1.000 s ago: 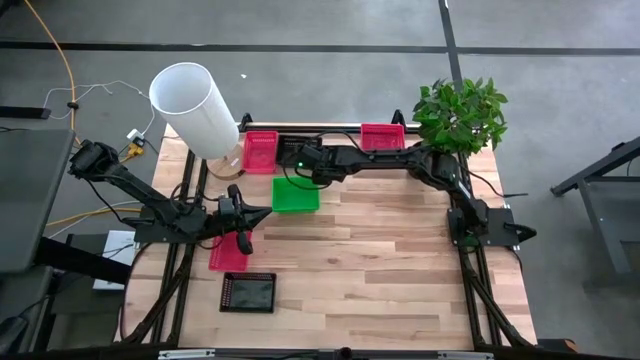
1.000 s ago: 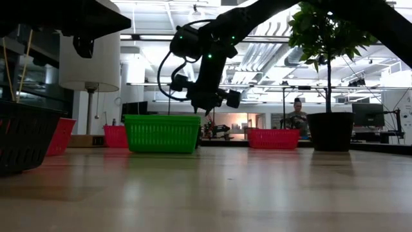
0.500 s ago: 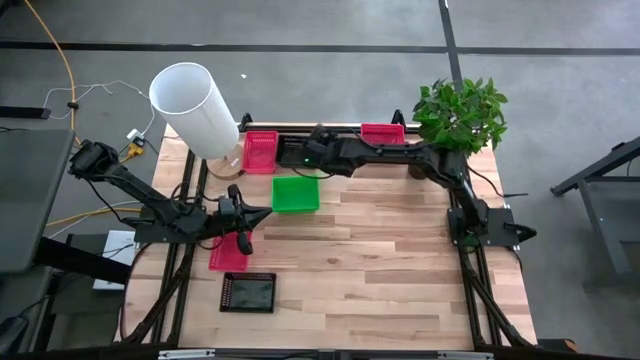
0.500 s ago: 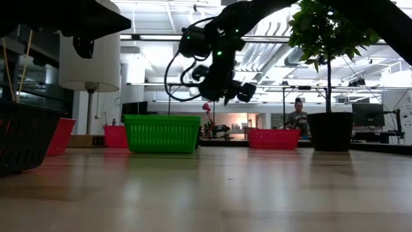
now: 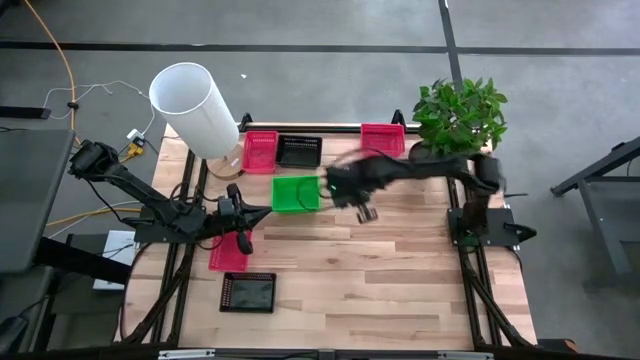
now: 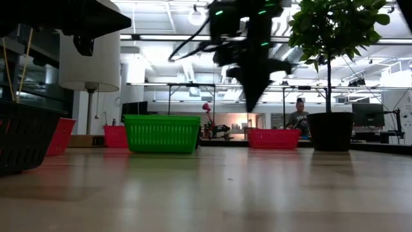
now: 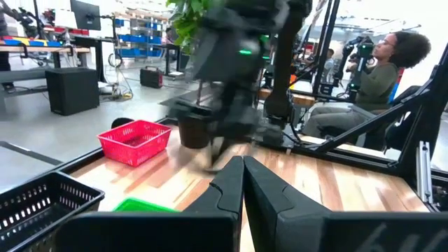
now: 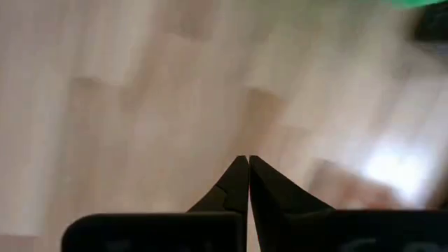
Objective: Stack baskets by color
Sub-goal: Stack the bottom black basket on top of the top black basket
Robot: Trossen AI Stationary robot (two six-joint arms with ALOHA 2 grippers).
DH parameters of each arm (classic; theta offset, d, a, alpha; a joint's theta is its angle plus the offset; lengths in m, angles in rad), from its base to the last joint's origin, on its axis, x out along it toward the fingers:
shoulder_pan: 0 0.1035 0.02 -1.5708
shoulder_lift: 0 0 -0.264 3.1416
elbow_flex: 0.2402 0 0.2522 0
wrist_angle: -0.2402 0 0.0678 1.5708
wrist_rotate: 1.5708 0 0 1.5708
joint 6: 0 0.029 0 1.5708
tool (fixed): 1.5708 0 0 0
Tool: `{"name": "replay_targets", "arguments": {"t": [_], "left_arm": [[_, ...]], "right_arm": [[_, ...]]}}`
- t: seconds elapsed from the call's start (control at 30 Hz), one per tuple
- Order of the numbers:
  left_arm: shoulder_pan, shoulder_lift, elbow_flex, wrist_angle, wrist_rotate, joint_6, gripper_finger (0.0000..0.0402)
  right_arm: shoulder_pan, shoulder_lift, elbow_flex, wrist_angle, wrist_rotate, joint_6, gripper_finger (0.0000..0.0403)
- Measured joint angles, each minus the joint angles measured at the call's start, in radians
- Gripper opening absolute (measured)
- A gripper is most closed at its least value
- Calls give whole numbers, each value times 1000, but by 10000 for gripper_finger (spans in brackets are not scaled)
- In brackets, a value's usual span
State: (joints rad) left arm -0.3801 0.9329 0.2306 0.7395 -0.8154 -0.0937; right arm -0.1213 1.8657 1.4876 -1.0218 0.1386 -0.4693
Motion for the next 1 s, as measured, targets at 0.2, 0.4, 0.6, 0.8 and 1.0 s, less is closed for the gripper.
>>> {"name": "replay_targets", "arguments": {"t": [0.2, 0.4, 0.6, 0.8, 1.0], "left_arm": [[0, 0, 0, 0, 1, 0, 0], [0, 0, 0, 10, 28, 8, 0], [0, 0, 20, 21, 133, 39, 0], [0, 0, 32, 13, 188, -31, 0], [0, 0, 32, -4, 189, -48, 0]], "right_arm": [[117, -317, -432, 359, -75, 246, 0], [284, -582, -800, 1053, -49, 427, 0], [389, -626, -1002, 1737, 15, 328, 0], [404, -625, -1030, 1901, 13, 301, 0], [404, -624, -1017, 1882, 13, 385, 0]]}}
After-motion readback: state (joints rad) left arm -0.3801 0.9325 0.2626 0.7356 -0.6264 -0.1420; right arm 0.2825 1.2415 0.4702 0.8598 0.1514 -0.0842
